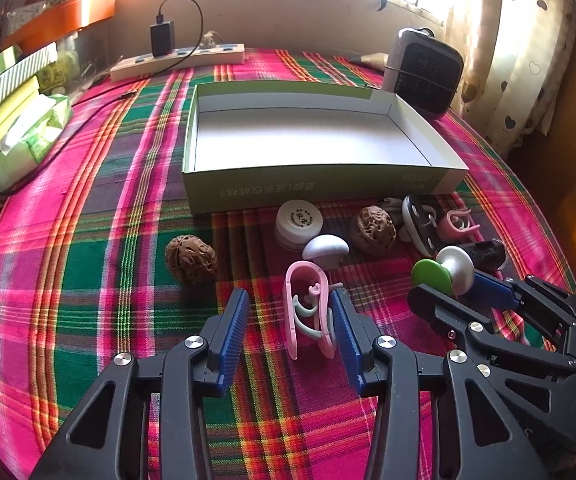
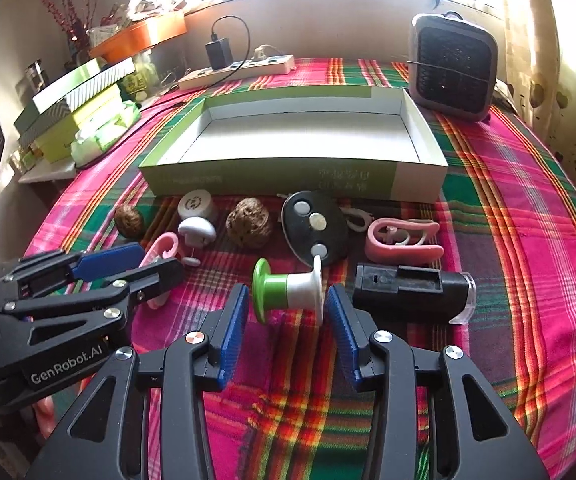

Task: Organize objects
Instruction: 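Close right tool on the spool while left tool closes on the pink clip, then carry the spool in right tool into the box while left tool carries the clip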

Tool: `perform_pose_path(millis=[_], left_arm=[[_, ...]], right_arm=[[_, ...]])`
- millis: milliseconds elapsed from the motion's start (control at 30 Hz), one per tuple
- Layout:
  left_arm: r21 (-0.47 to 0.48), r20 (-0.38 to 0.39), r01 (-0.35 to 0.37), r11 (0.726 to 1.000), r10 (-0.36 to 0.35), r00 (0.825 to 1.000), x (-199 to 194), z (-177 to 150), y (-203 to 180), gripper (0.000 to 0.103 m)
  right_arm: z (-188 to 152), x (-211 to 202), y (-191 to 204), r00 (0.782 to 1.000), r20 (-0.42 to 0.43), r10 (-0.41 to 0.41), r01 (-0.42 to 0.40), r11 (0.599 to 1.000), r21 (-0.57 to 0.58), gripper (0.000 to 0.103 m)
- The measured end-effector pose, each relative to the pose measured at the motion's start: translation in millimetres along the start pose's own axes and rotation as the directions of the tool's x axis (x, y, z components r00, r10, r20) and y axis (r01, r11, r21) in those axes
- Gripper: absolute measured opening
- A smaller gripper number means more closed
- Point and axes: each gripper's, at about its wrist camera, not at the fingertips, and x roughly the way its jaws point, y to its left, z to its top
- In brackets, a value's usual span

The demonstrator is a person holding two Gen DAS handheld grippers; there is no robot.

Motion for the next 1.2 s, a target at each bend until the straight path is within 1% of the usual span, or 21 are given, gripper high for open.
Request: perform_pose_path(millis=[133, 300, 333, 367, 400, 1033, 1200], left_arm=[[-0.006, 0.000, -0.006, 1.000, 0.006, 1.000, 0.4, 1.0, 1.3, 0.036], [-0.007, 0.001, -0.018, 1.000, 0.018, 1.000, 1.0, 2.5, 2.4, 0.028], [-0.007, 0.001, -0.020, 1.000, 0.020, 1.000, 1.1, 2.9, 2.8, 0.028], [-0.008, 0.000, -0.022, 1.000, 0.022, 1.000, 1.2, 3.3, 3.0, 0.025], [-0.008, 0.000, -0.022, 1.000, 0.022, 1.000, 1.4, 3.4, 3.2, 0.022], [-0.003, 0.004, -0.026, 1.000, 0.026, 1.000, -0.5, 3.5, 3.6, 0.022], [0.009, 0.023, -0.021, 1.000, 0.021, 1.000, -8.6, 5.5, 0.6, 0.022]], right_arm=[[1.5, 2.2, -0.4, 1.000, -0.004, -0.004, 0.004, 1.000, 0.005, 0.042], [3.1, 2.9, -0.7, 1.000, -0.003, -0.005, 0.005, 1.000, 0.006, 0.042], [3.1, 3.1, -0.6, 1.000, -0.003, -0.006, 0.006, 1.000, 0.005, 0.041], [3.1, 3.1, -0.6, 1.000, -0.003, -0.007, 0.007, 1.000, 0.004, 0.036], [3.1, 3.2, -0.8, 1.000, -0.003, -0.008, 0.008, 1.000, 0.004, 0.036], [2.6, 0.5, 1.5, 1.000, 0.002, -0.007, 0.007, 1.000, -0.004, 0.035], [6.3, -4.8, 3.3, 1.000, 0.015, -0.004, 0.004, 1.000, -0.012, 0.035]])
